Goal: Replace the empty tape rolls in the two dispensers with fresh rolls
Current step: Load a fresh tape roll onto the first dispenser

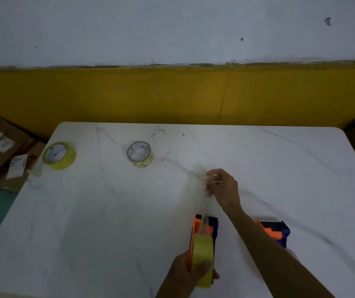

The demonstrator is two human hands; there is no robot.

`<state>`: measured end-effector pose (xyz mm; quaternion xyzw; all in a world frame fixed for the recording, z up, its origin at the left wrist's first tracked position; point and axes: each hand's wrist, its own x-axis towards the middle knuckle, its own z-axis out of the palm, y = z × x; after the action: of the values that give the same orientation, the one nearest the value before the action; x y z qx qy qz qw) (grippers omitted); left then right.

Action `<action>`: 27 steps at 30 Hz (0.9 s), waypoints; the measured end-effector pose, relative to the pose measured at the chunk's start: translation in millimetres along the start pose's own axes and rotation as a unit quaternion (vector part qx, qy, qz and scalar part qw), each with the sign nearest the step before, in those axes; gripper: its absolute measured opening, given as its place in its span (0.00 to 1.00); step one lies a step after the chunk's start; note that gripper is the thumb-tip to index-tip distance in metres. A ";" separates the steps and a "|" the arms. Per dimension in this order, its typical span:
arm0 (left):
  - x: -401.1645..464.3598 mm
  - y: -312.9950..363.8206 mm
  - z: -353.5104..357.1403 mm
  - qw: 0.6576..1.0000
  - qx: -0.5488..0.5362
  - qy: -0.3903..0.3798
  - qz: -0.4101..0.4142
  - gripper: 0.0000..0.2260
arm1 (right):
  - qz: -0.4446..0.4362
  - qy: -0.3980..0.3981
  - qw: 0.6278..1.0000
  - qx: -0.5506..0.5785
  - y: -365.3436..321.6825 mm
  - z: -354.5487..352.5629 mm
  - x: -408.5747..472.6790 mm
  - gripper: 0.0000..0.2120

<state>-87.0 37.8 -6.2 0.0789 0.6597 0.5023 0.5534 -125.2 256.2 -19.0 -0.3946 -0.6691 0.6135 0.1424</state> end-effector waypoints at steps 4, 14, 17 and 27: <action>-15.1 9.6 -10.4 0.999 -0.020 0.000 0.027 0.28 | 0.034 -0.044 0.992 -0.114 32.1 -1.5 1.0 0.06; -27.8 47.5 -12.9 0.987 -0.057 0.070 0.135 0.17 | 0.209 -0.174 0.951 0.149 52.4 4.8 -67.0 0.18; -19.7 42.3 -17.4 0.986 -0.054 0.094 0.126 0.20 | 0.255 -0.167 0.923 0.233 53.8 12.7 -97.7 0.20; -9.8 8.5 -15.1 0.991 0.007 0.102 0.087 0.14 | 0.256 -0.008 0.952 -0.169 64.2 28.3 -132.0 0.15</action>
<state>-99.4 26.7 4.7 0.0886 0.7069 0.5491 0.4370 -36.0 139.3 -46.0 -0.5658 -0.6408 0.5104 -0.0932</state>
